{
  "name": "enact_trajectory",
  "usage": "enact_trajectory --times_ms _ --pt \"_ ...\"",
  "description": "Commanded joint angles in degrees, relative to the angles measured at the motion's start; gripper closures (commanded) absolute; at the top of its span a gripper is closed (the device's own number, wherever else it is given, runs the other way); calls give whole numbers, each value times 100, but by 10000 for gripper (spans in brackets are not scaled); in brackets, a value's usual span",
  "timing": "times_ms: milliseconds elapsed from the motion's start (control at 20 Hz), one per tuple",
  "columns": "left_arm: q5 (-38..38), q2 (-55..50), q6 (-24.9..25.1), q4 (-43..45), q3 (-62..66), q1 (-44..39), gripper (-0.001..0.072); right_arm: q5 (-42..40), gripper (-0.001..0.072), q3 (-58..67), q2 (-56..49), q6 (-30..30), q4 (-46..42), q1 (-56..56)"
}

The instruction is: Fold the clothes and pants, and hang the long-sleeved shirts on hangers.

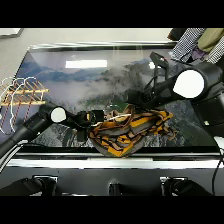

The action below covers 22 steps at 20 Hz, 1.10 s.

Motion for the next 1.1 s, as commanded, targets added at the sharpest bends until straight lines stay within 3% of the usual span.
enact_trajectory --times_ms 0,600,650,800,850,1050 --pt "131 -313 -15 -225 236 -61 682 35 684 7 61 -22 122 7" --pt "859 -507 -13 -929 297 -479 681 269 683 7 92 -76 -120 7" --pt "872 -507 -15 -931 297 -481 681 273 658 7 92 -76 -120 7" --pt "872 -507 -17 -931 297 -474 682 468 353 7 103 -118 -160 4" --pt "874 -507 -17 -931 297 -474 681 560 286 7 136 -160 -262 4" --pt "885 -507 -15 -951 297 -474 682 599 205 9 651 -133 -1320 -24"
